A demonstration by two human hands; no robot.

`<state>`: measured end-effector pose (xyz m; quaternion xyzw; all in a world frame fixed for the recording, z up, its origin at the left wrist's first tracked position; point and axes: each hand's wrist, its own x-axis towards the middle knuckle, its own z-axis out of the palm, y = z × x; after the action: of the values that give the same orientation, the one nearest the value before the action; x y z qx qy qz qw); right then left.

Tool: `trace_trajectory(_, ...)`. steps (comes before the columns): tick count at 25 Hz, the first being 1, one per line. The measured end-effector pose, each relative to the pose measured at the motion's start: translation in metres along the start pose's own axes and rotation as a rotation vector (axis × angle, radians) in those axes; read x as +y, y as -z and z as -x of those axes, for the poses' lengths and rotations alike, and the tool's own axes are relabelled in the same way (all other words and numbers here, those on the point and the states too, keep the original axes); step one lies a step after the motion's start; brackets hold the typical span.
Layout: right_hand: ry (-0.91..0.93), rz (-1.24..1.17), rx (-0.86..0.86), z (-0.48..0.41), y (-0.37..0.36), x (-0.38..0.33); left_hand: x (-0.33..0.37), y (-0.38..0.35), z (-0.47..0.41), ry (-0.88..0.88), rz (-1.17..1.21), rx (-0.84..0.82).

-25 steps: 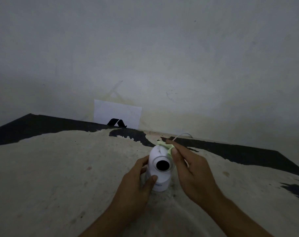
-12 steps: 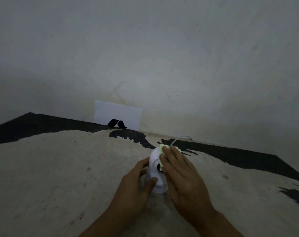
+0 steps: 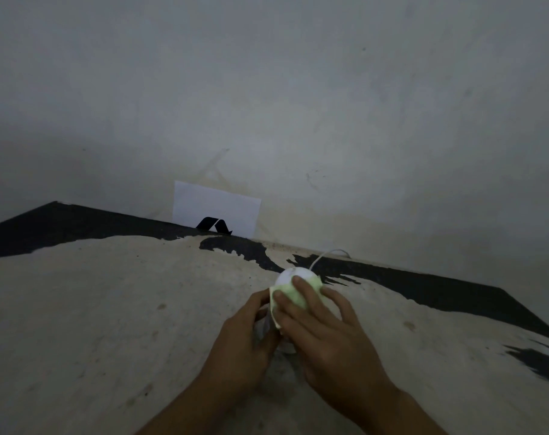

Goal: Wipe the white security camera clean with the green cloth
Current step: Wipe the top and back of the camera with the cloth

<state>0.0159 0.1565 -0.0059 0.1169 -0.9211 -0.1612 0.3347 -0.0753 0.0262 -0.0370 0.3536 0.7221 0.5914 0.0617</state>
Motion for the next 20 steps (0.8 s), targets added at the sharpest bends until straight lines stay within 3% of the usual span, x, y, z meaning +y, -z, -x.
trace_trajectory(2, -0.056, -0.061, 0.032, -0.002, 0.003, 0.004, -0.001, 0.000, 0.000, 0.011, -0.004, -0.002)
trace_trajectory(7, -0.536, -0.380, 0.197, -0.007, 0.005, 0.014, -0.004, -0.002, -0.002, 0.042, -0.008, -0.004)
trace_trajectory(12, -0.418, -0.383, 0.106, -0.017, 0.004, 0.019, -0.005, -0.002, -0.003, 0.046, -0.017, -0.009)
trace_trajectory(15, -0.546, -0.738, 0.092, -0.030, 0.010, 0.033, -0.005, -0.002, -0.002, 0.041, -0.009, -0.002)
trace_trajectory(17, -0.628, -0.945, -0.013, -0.045, 0.012, 0.042, -0.004, -0.003, -0.002, 0.040, -0.017, 0.015)
trace_trajectory(20, -0.703, -0.990, -0.275, -0.072, 0.007, 0.054, -0.002, -0.006, -0.004, 0.074, 0.005, 0.043)
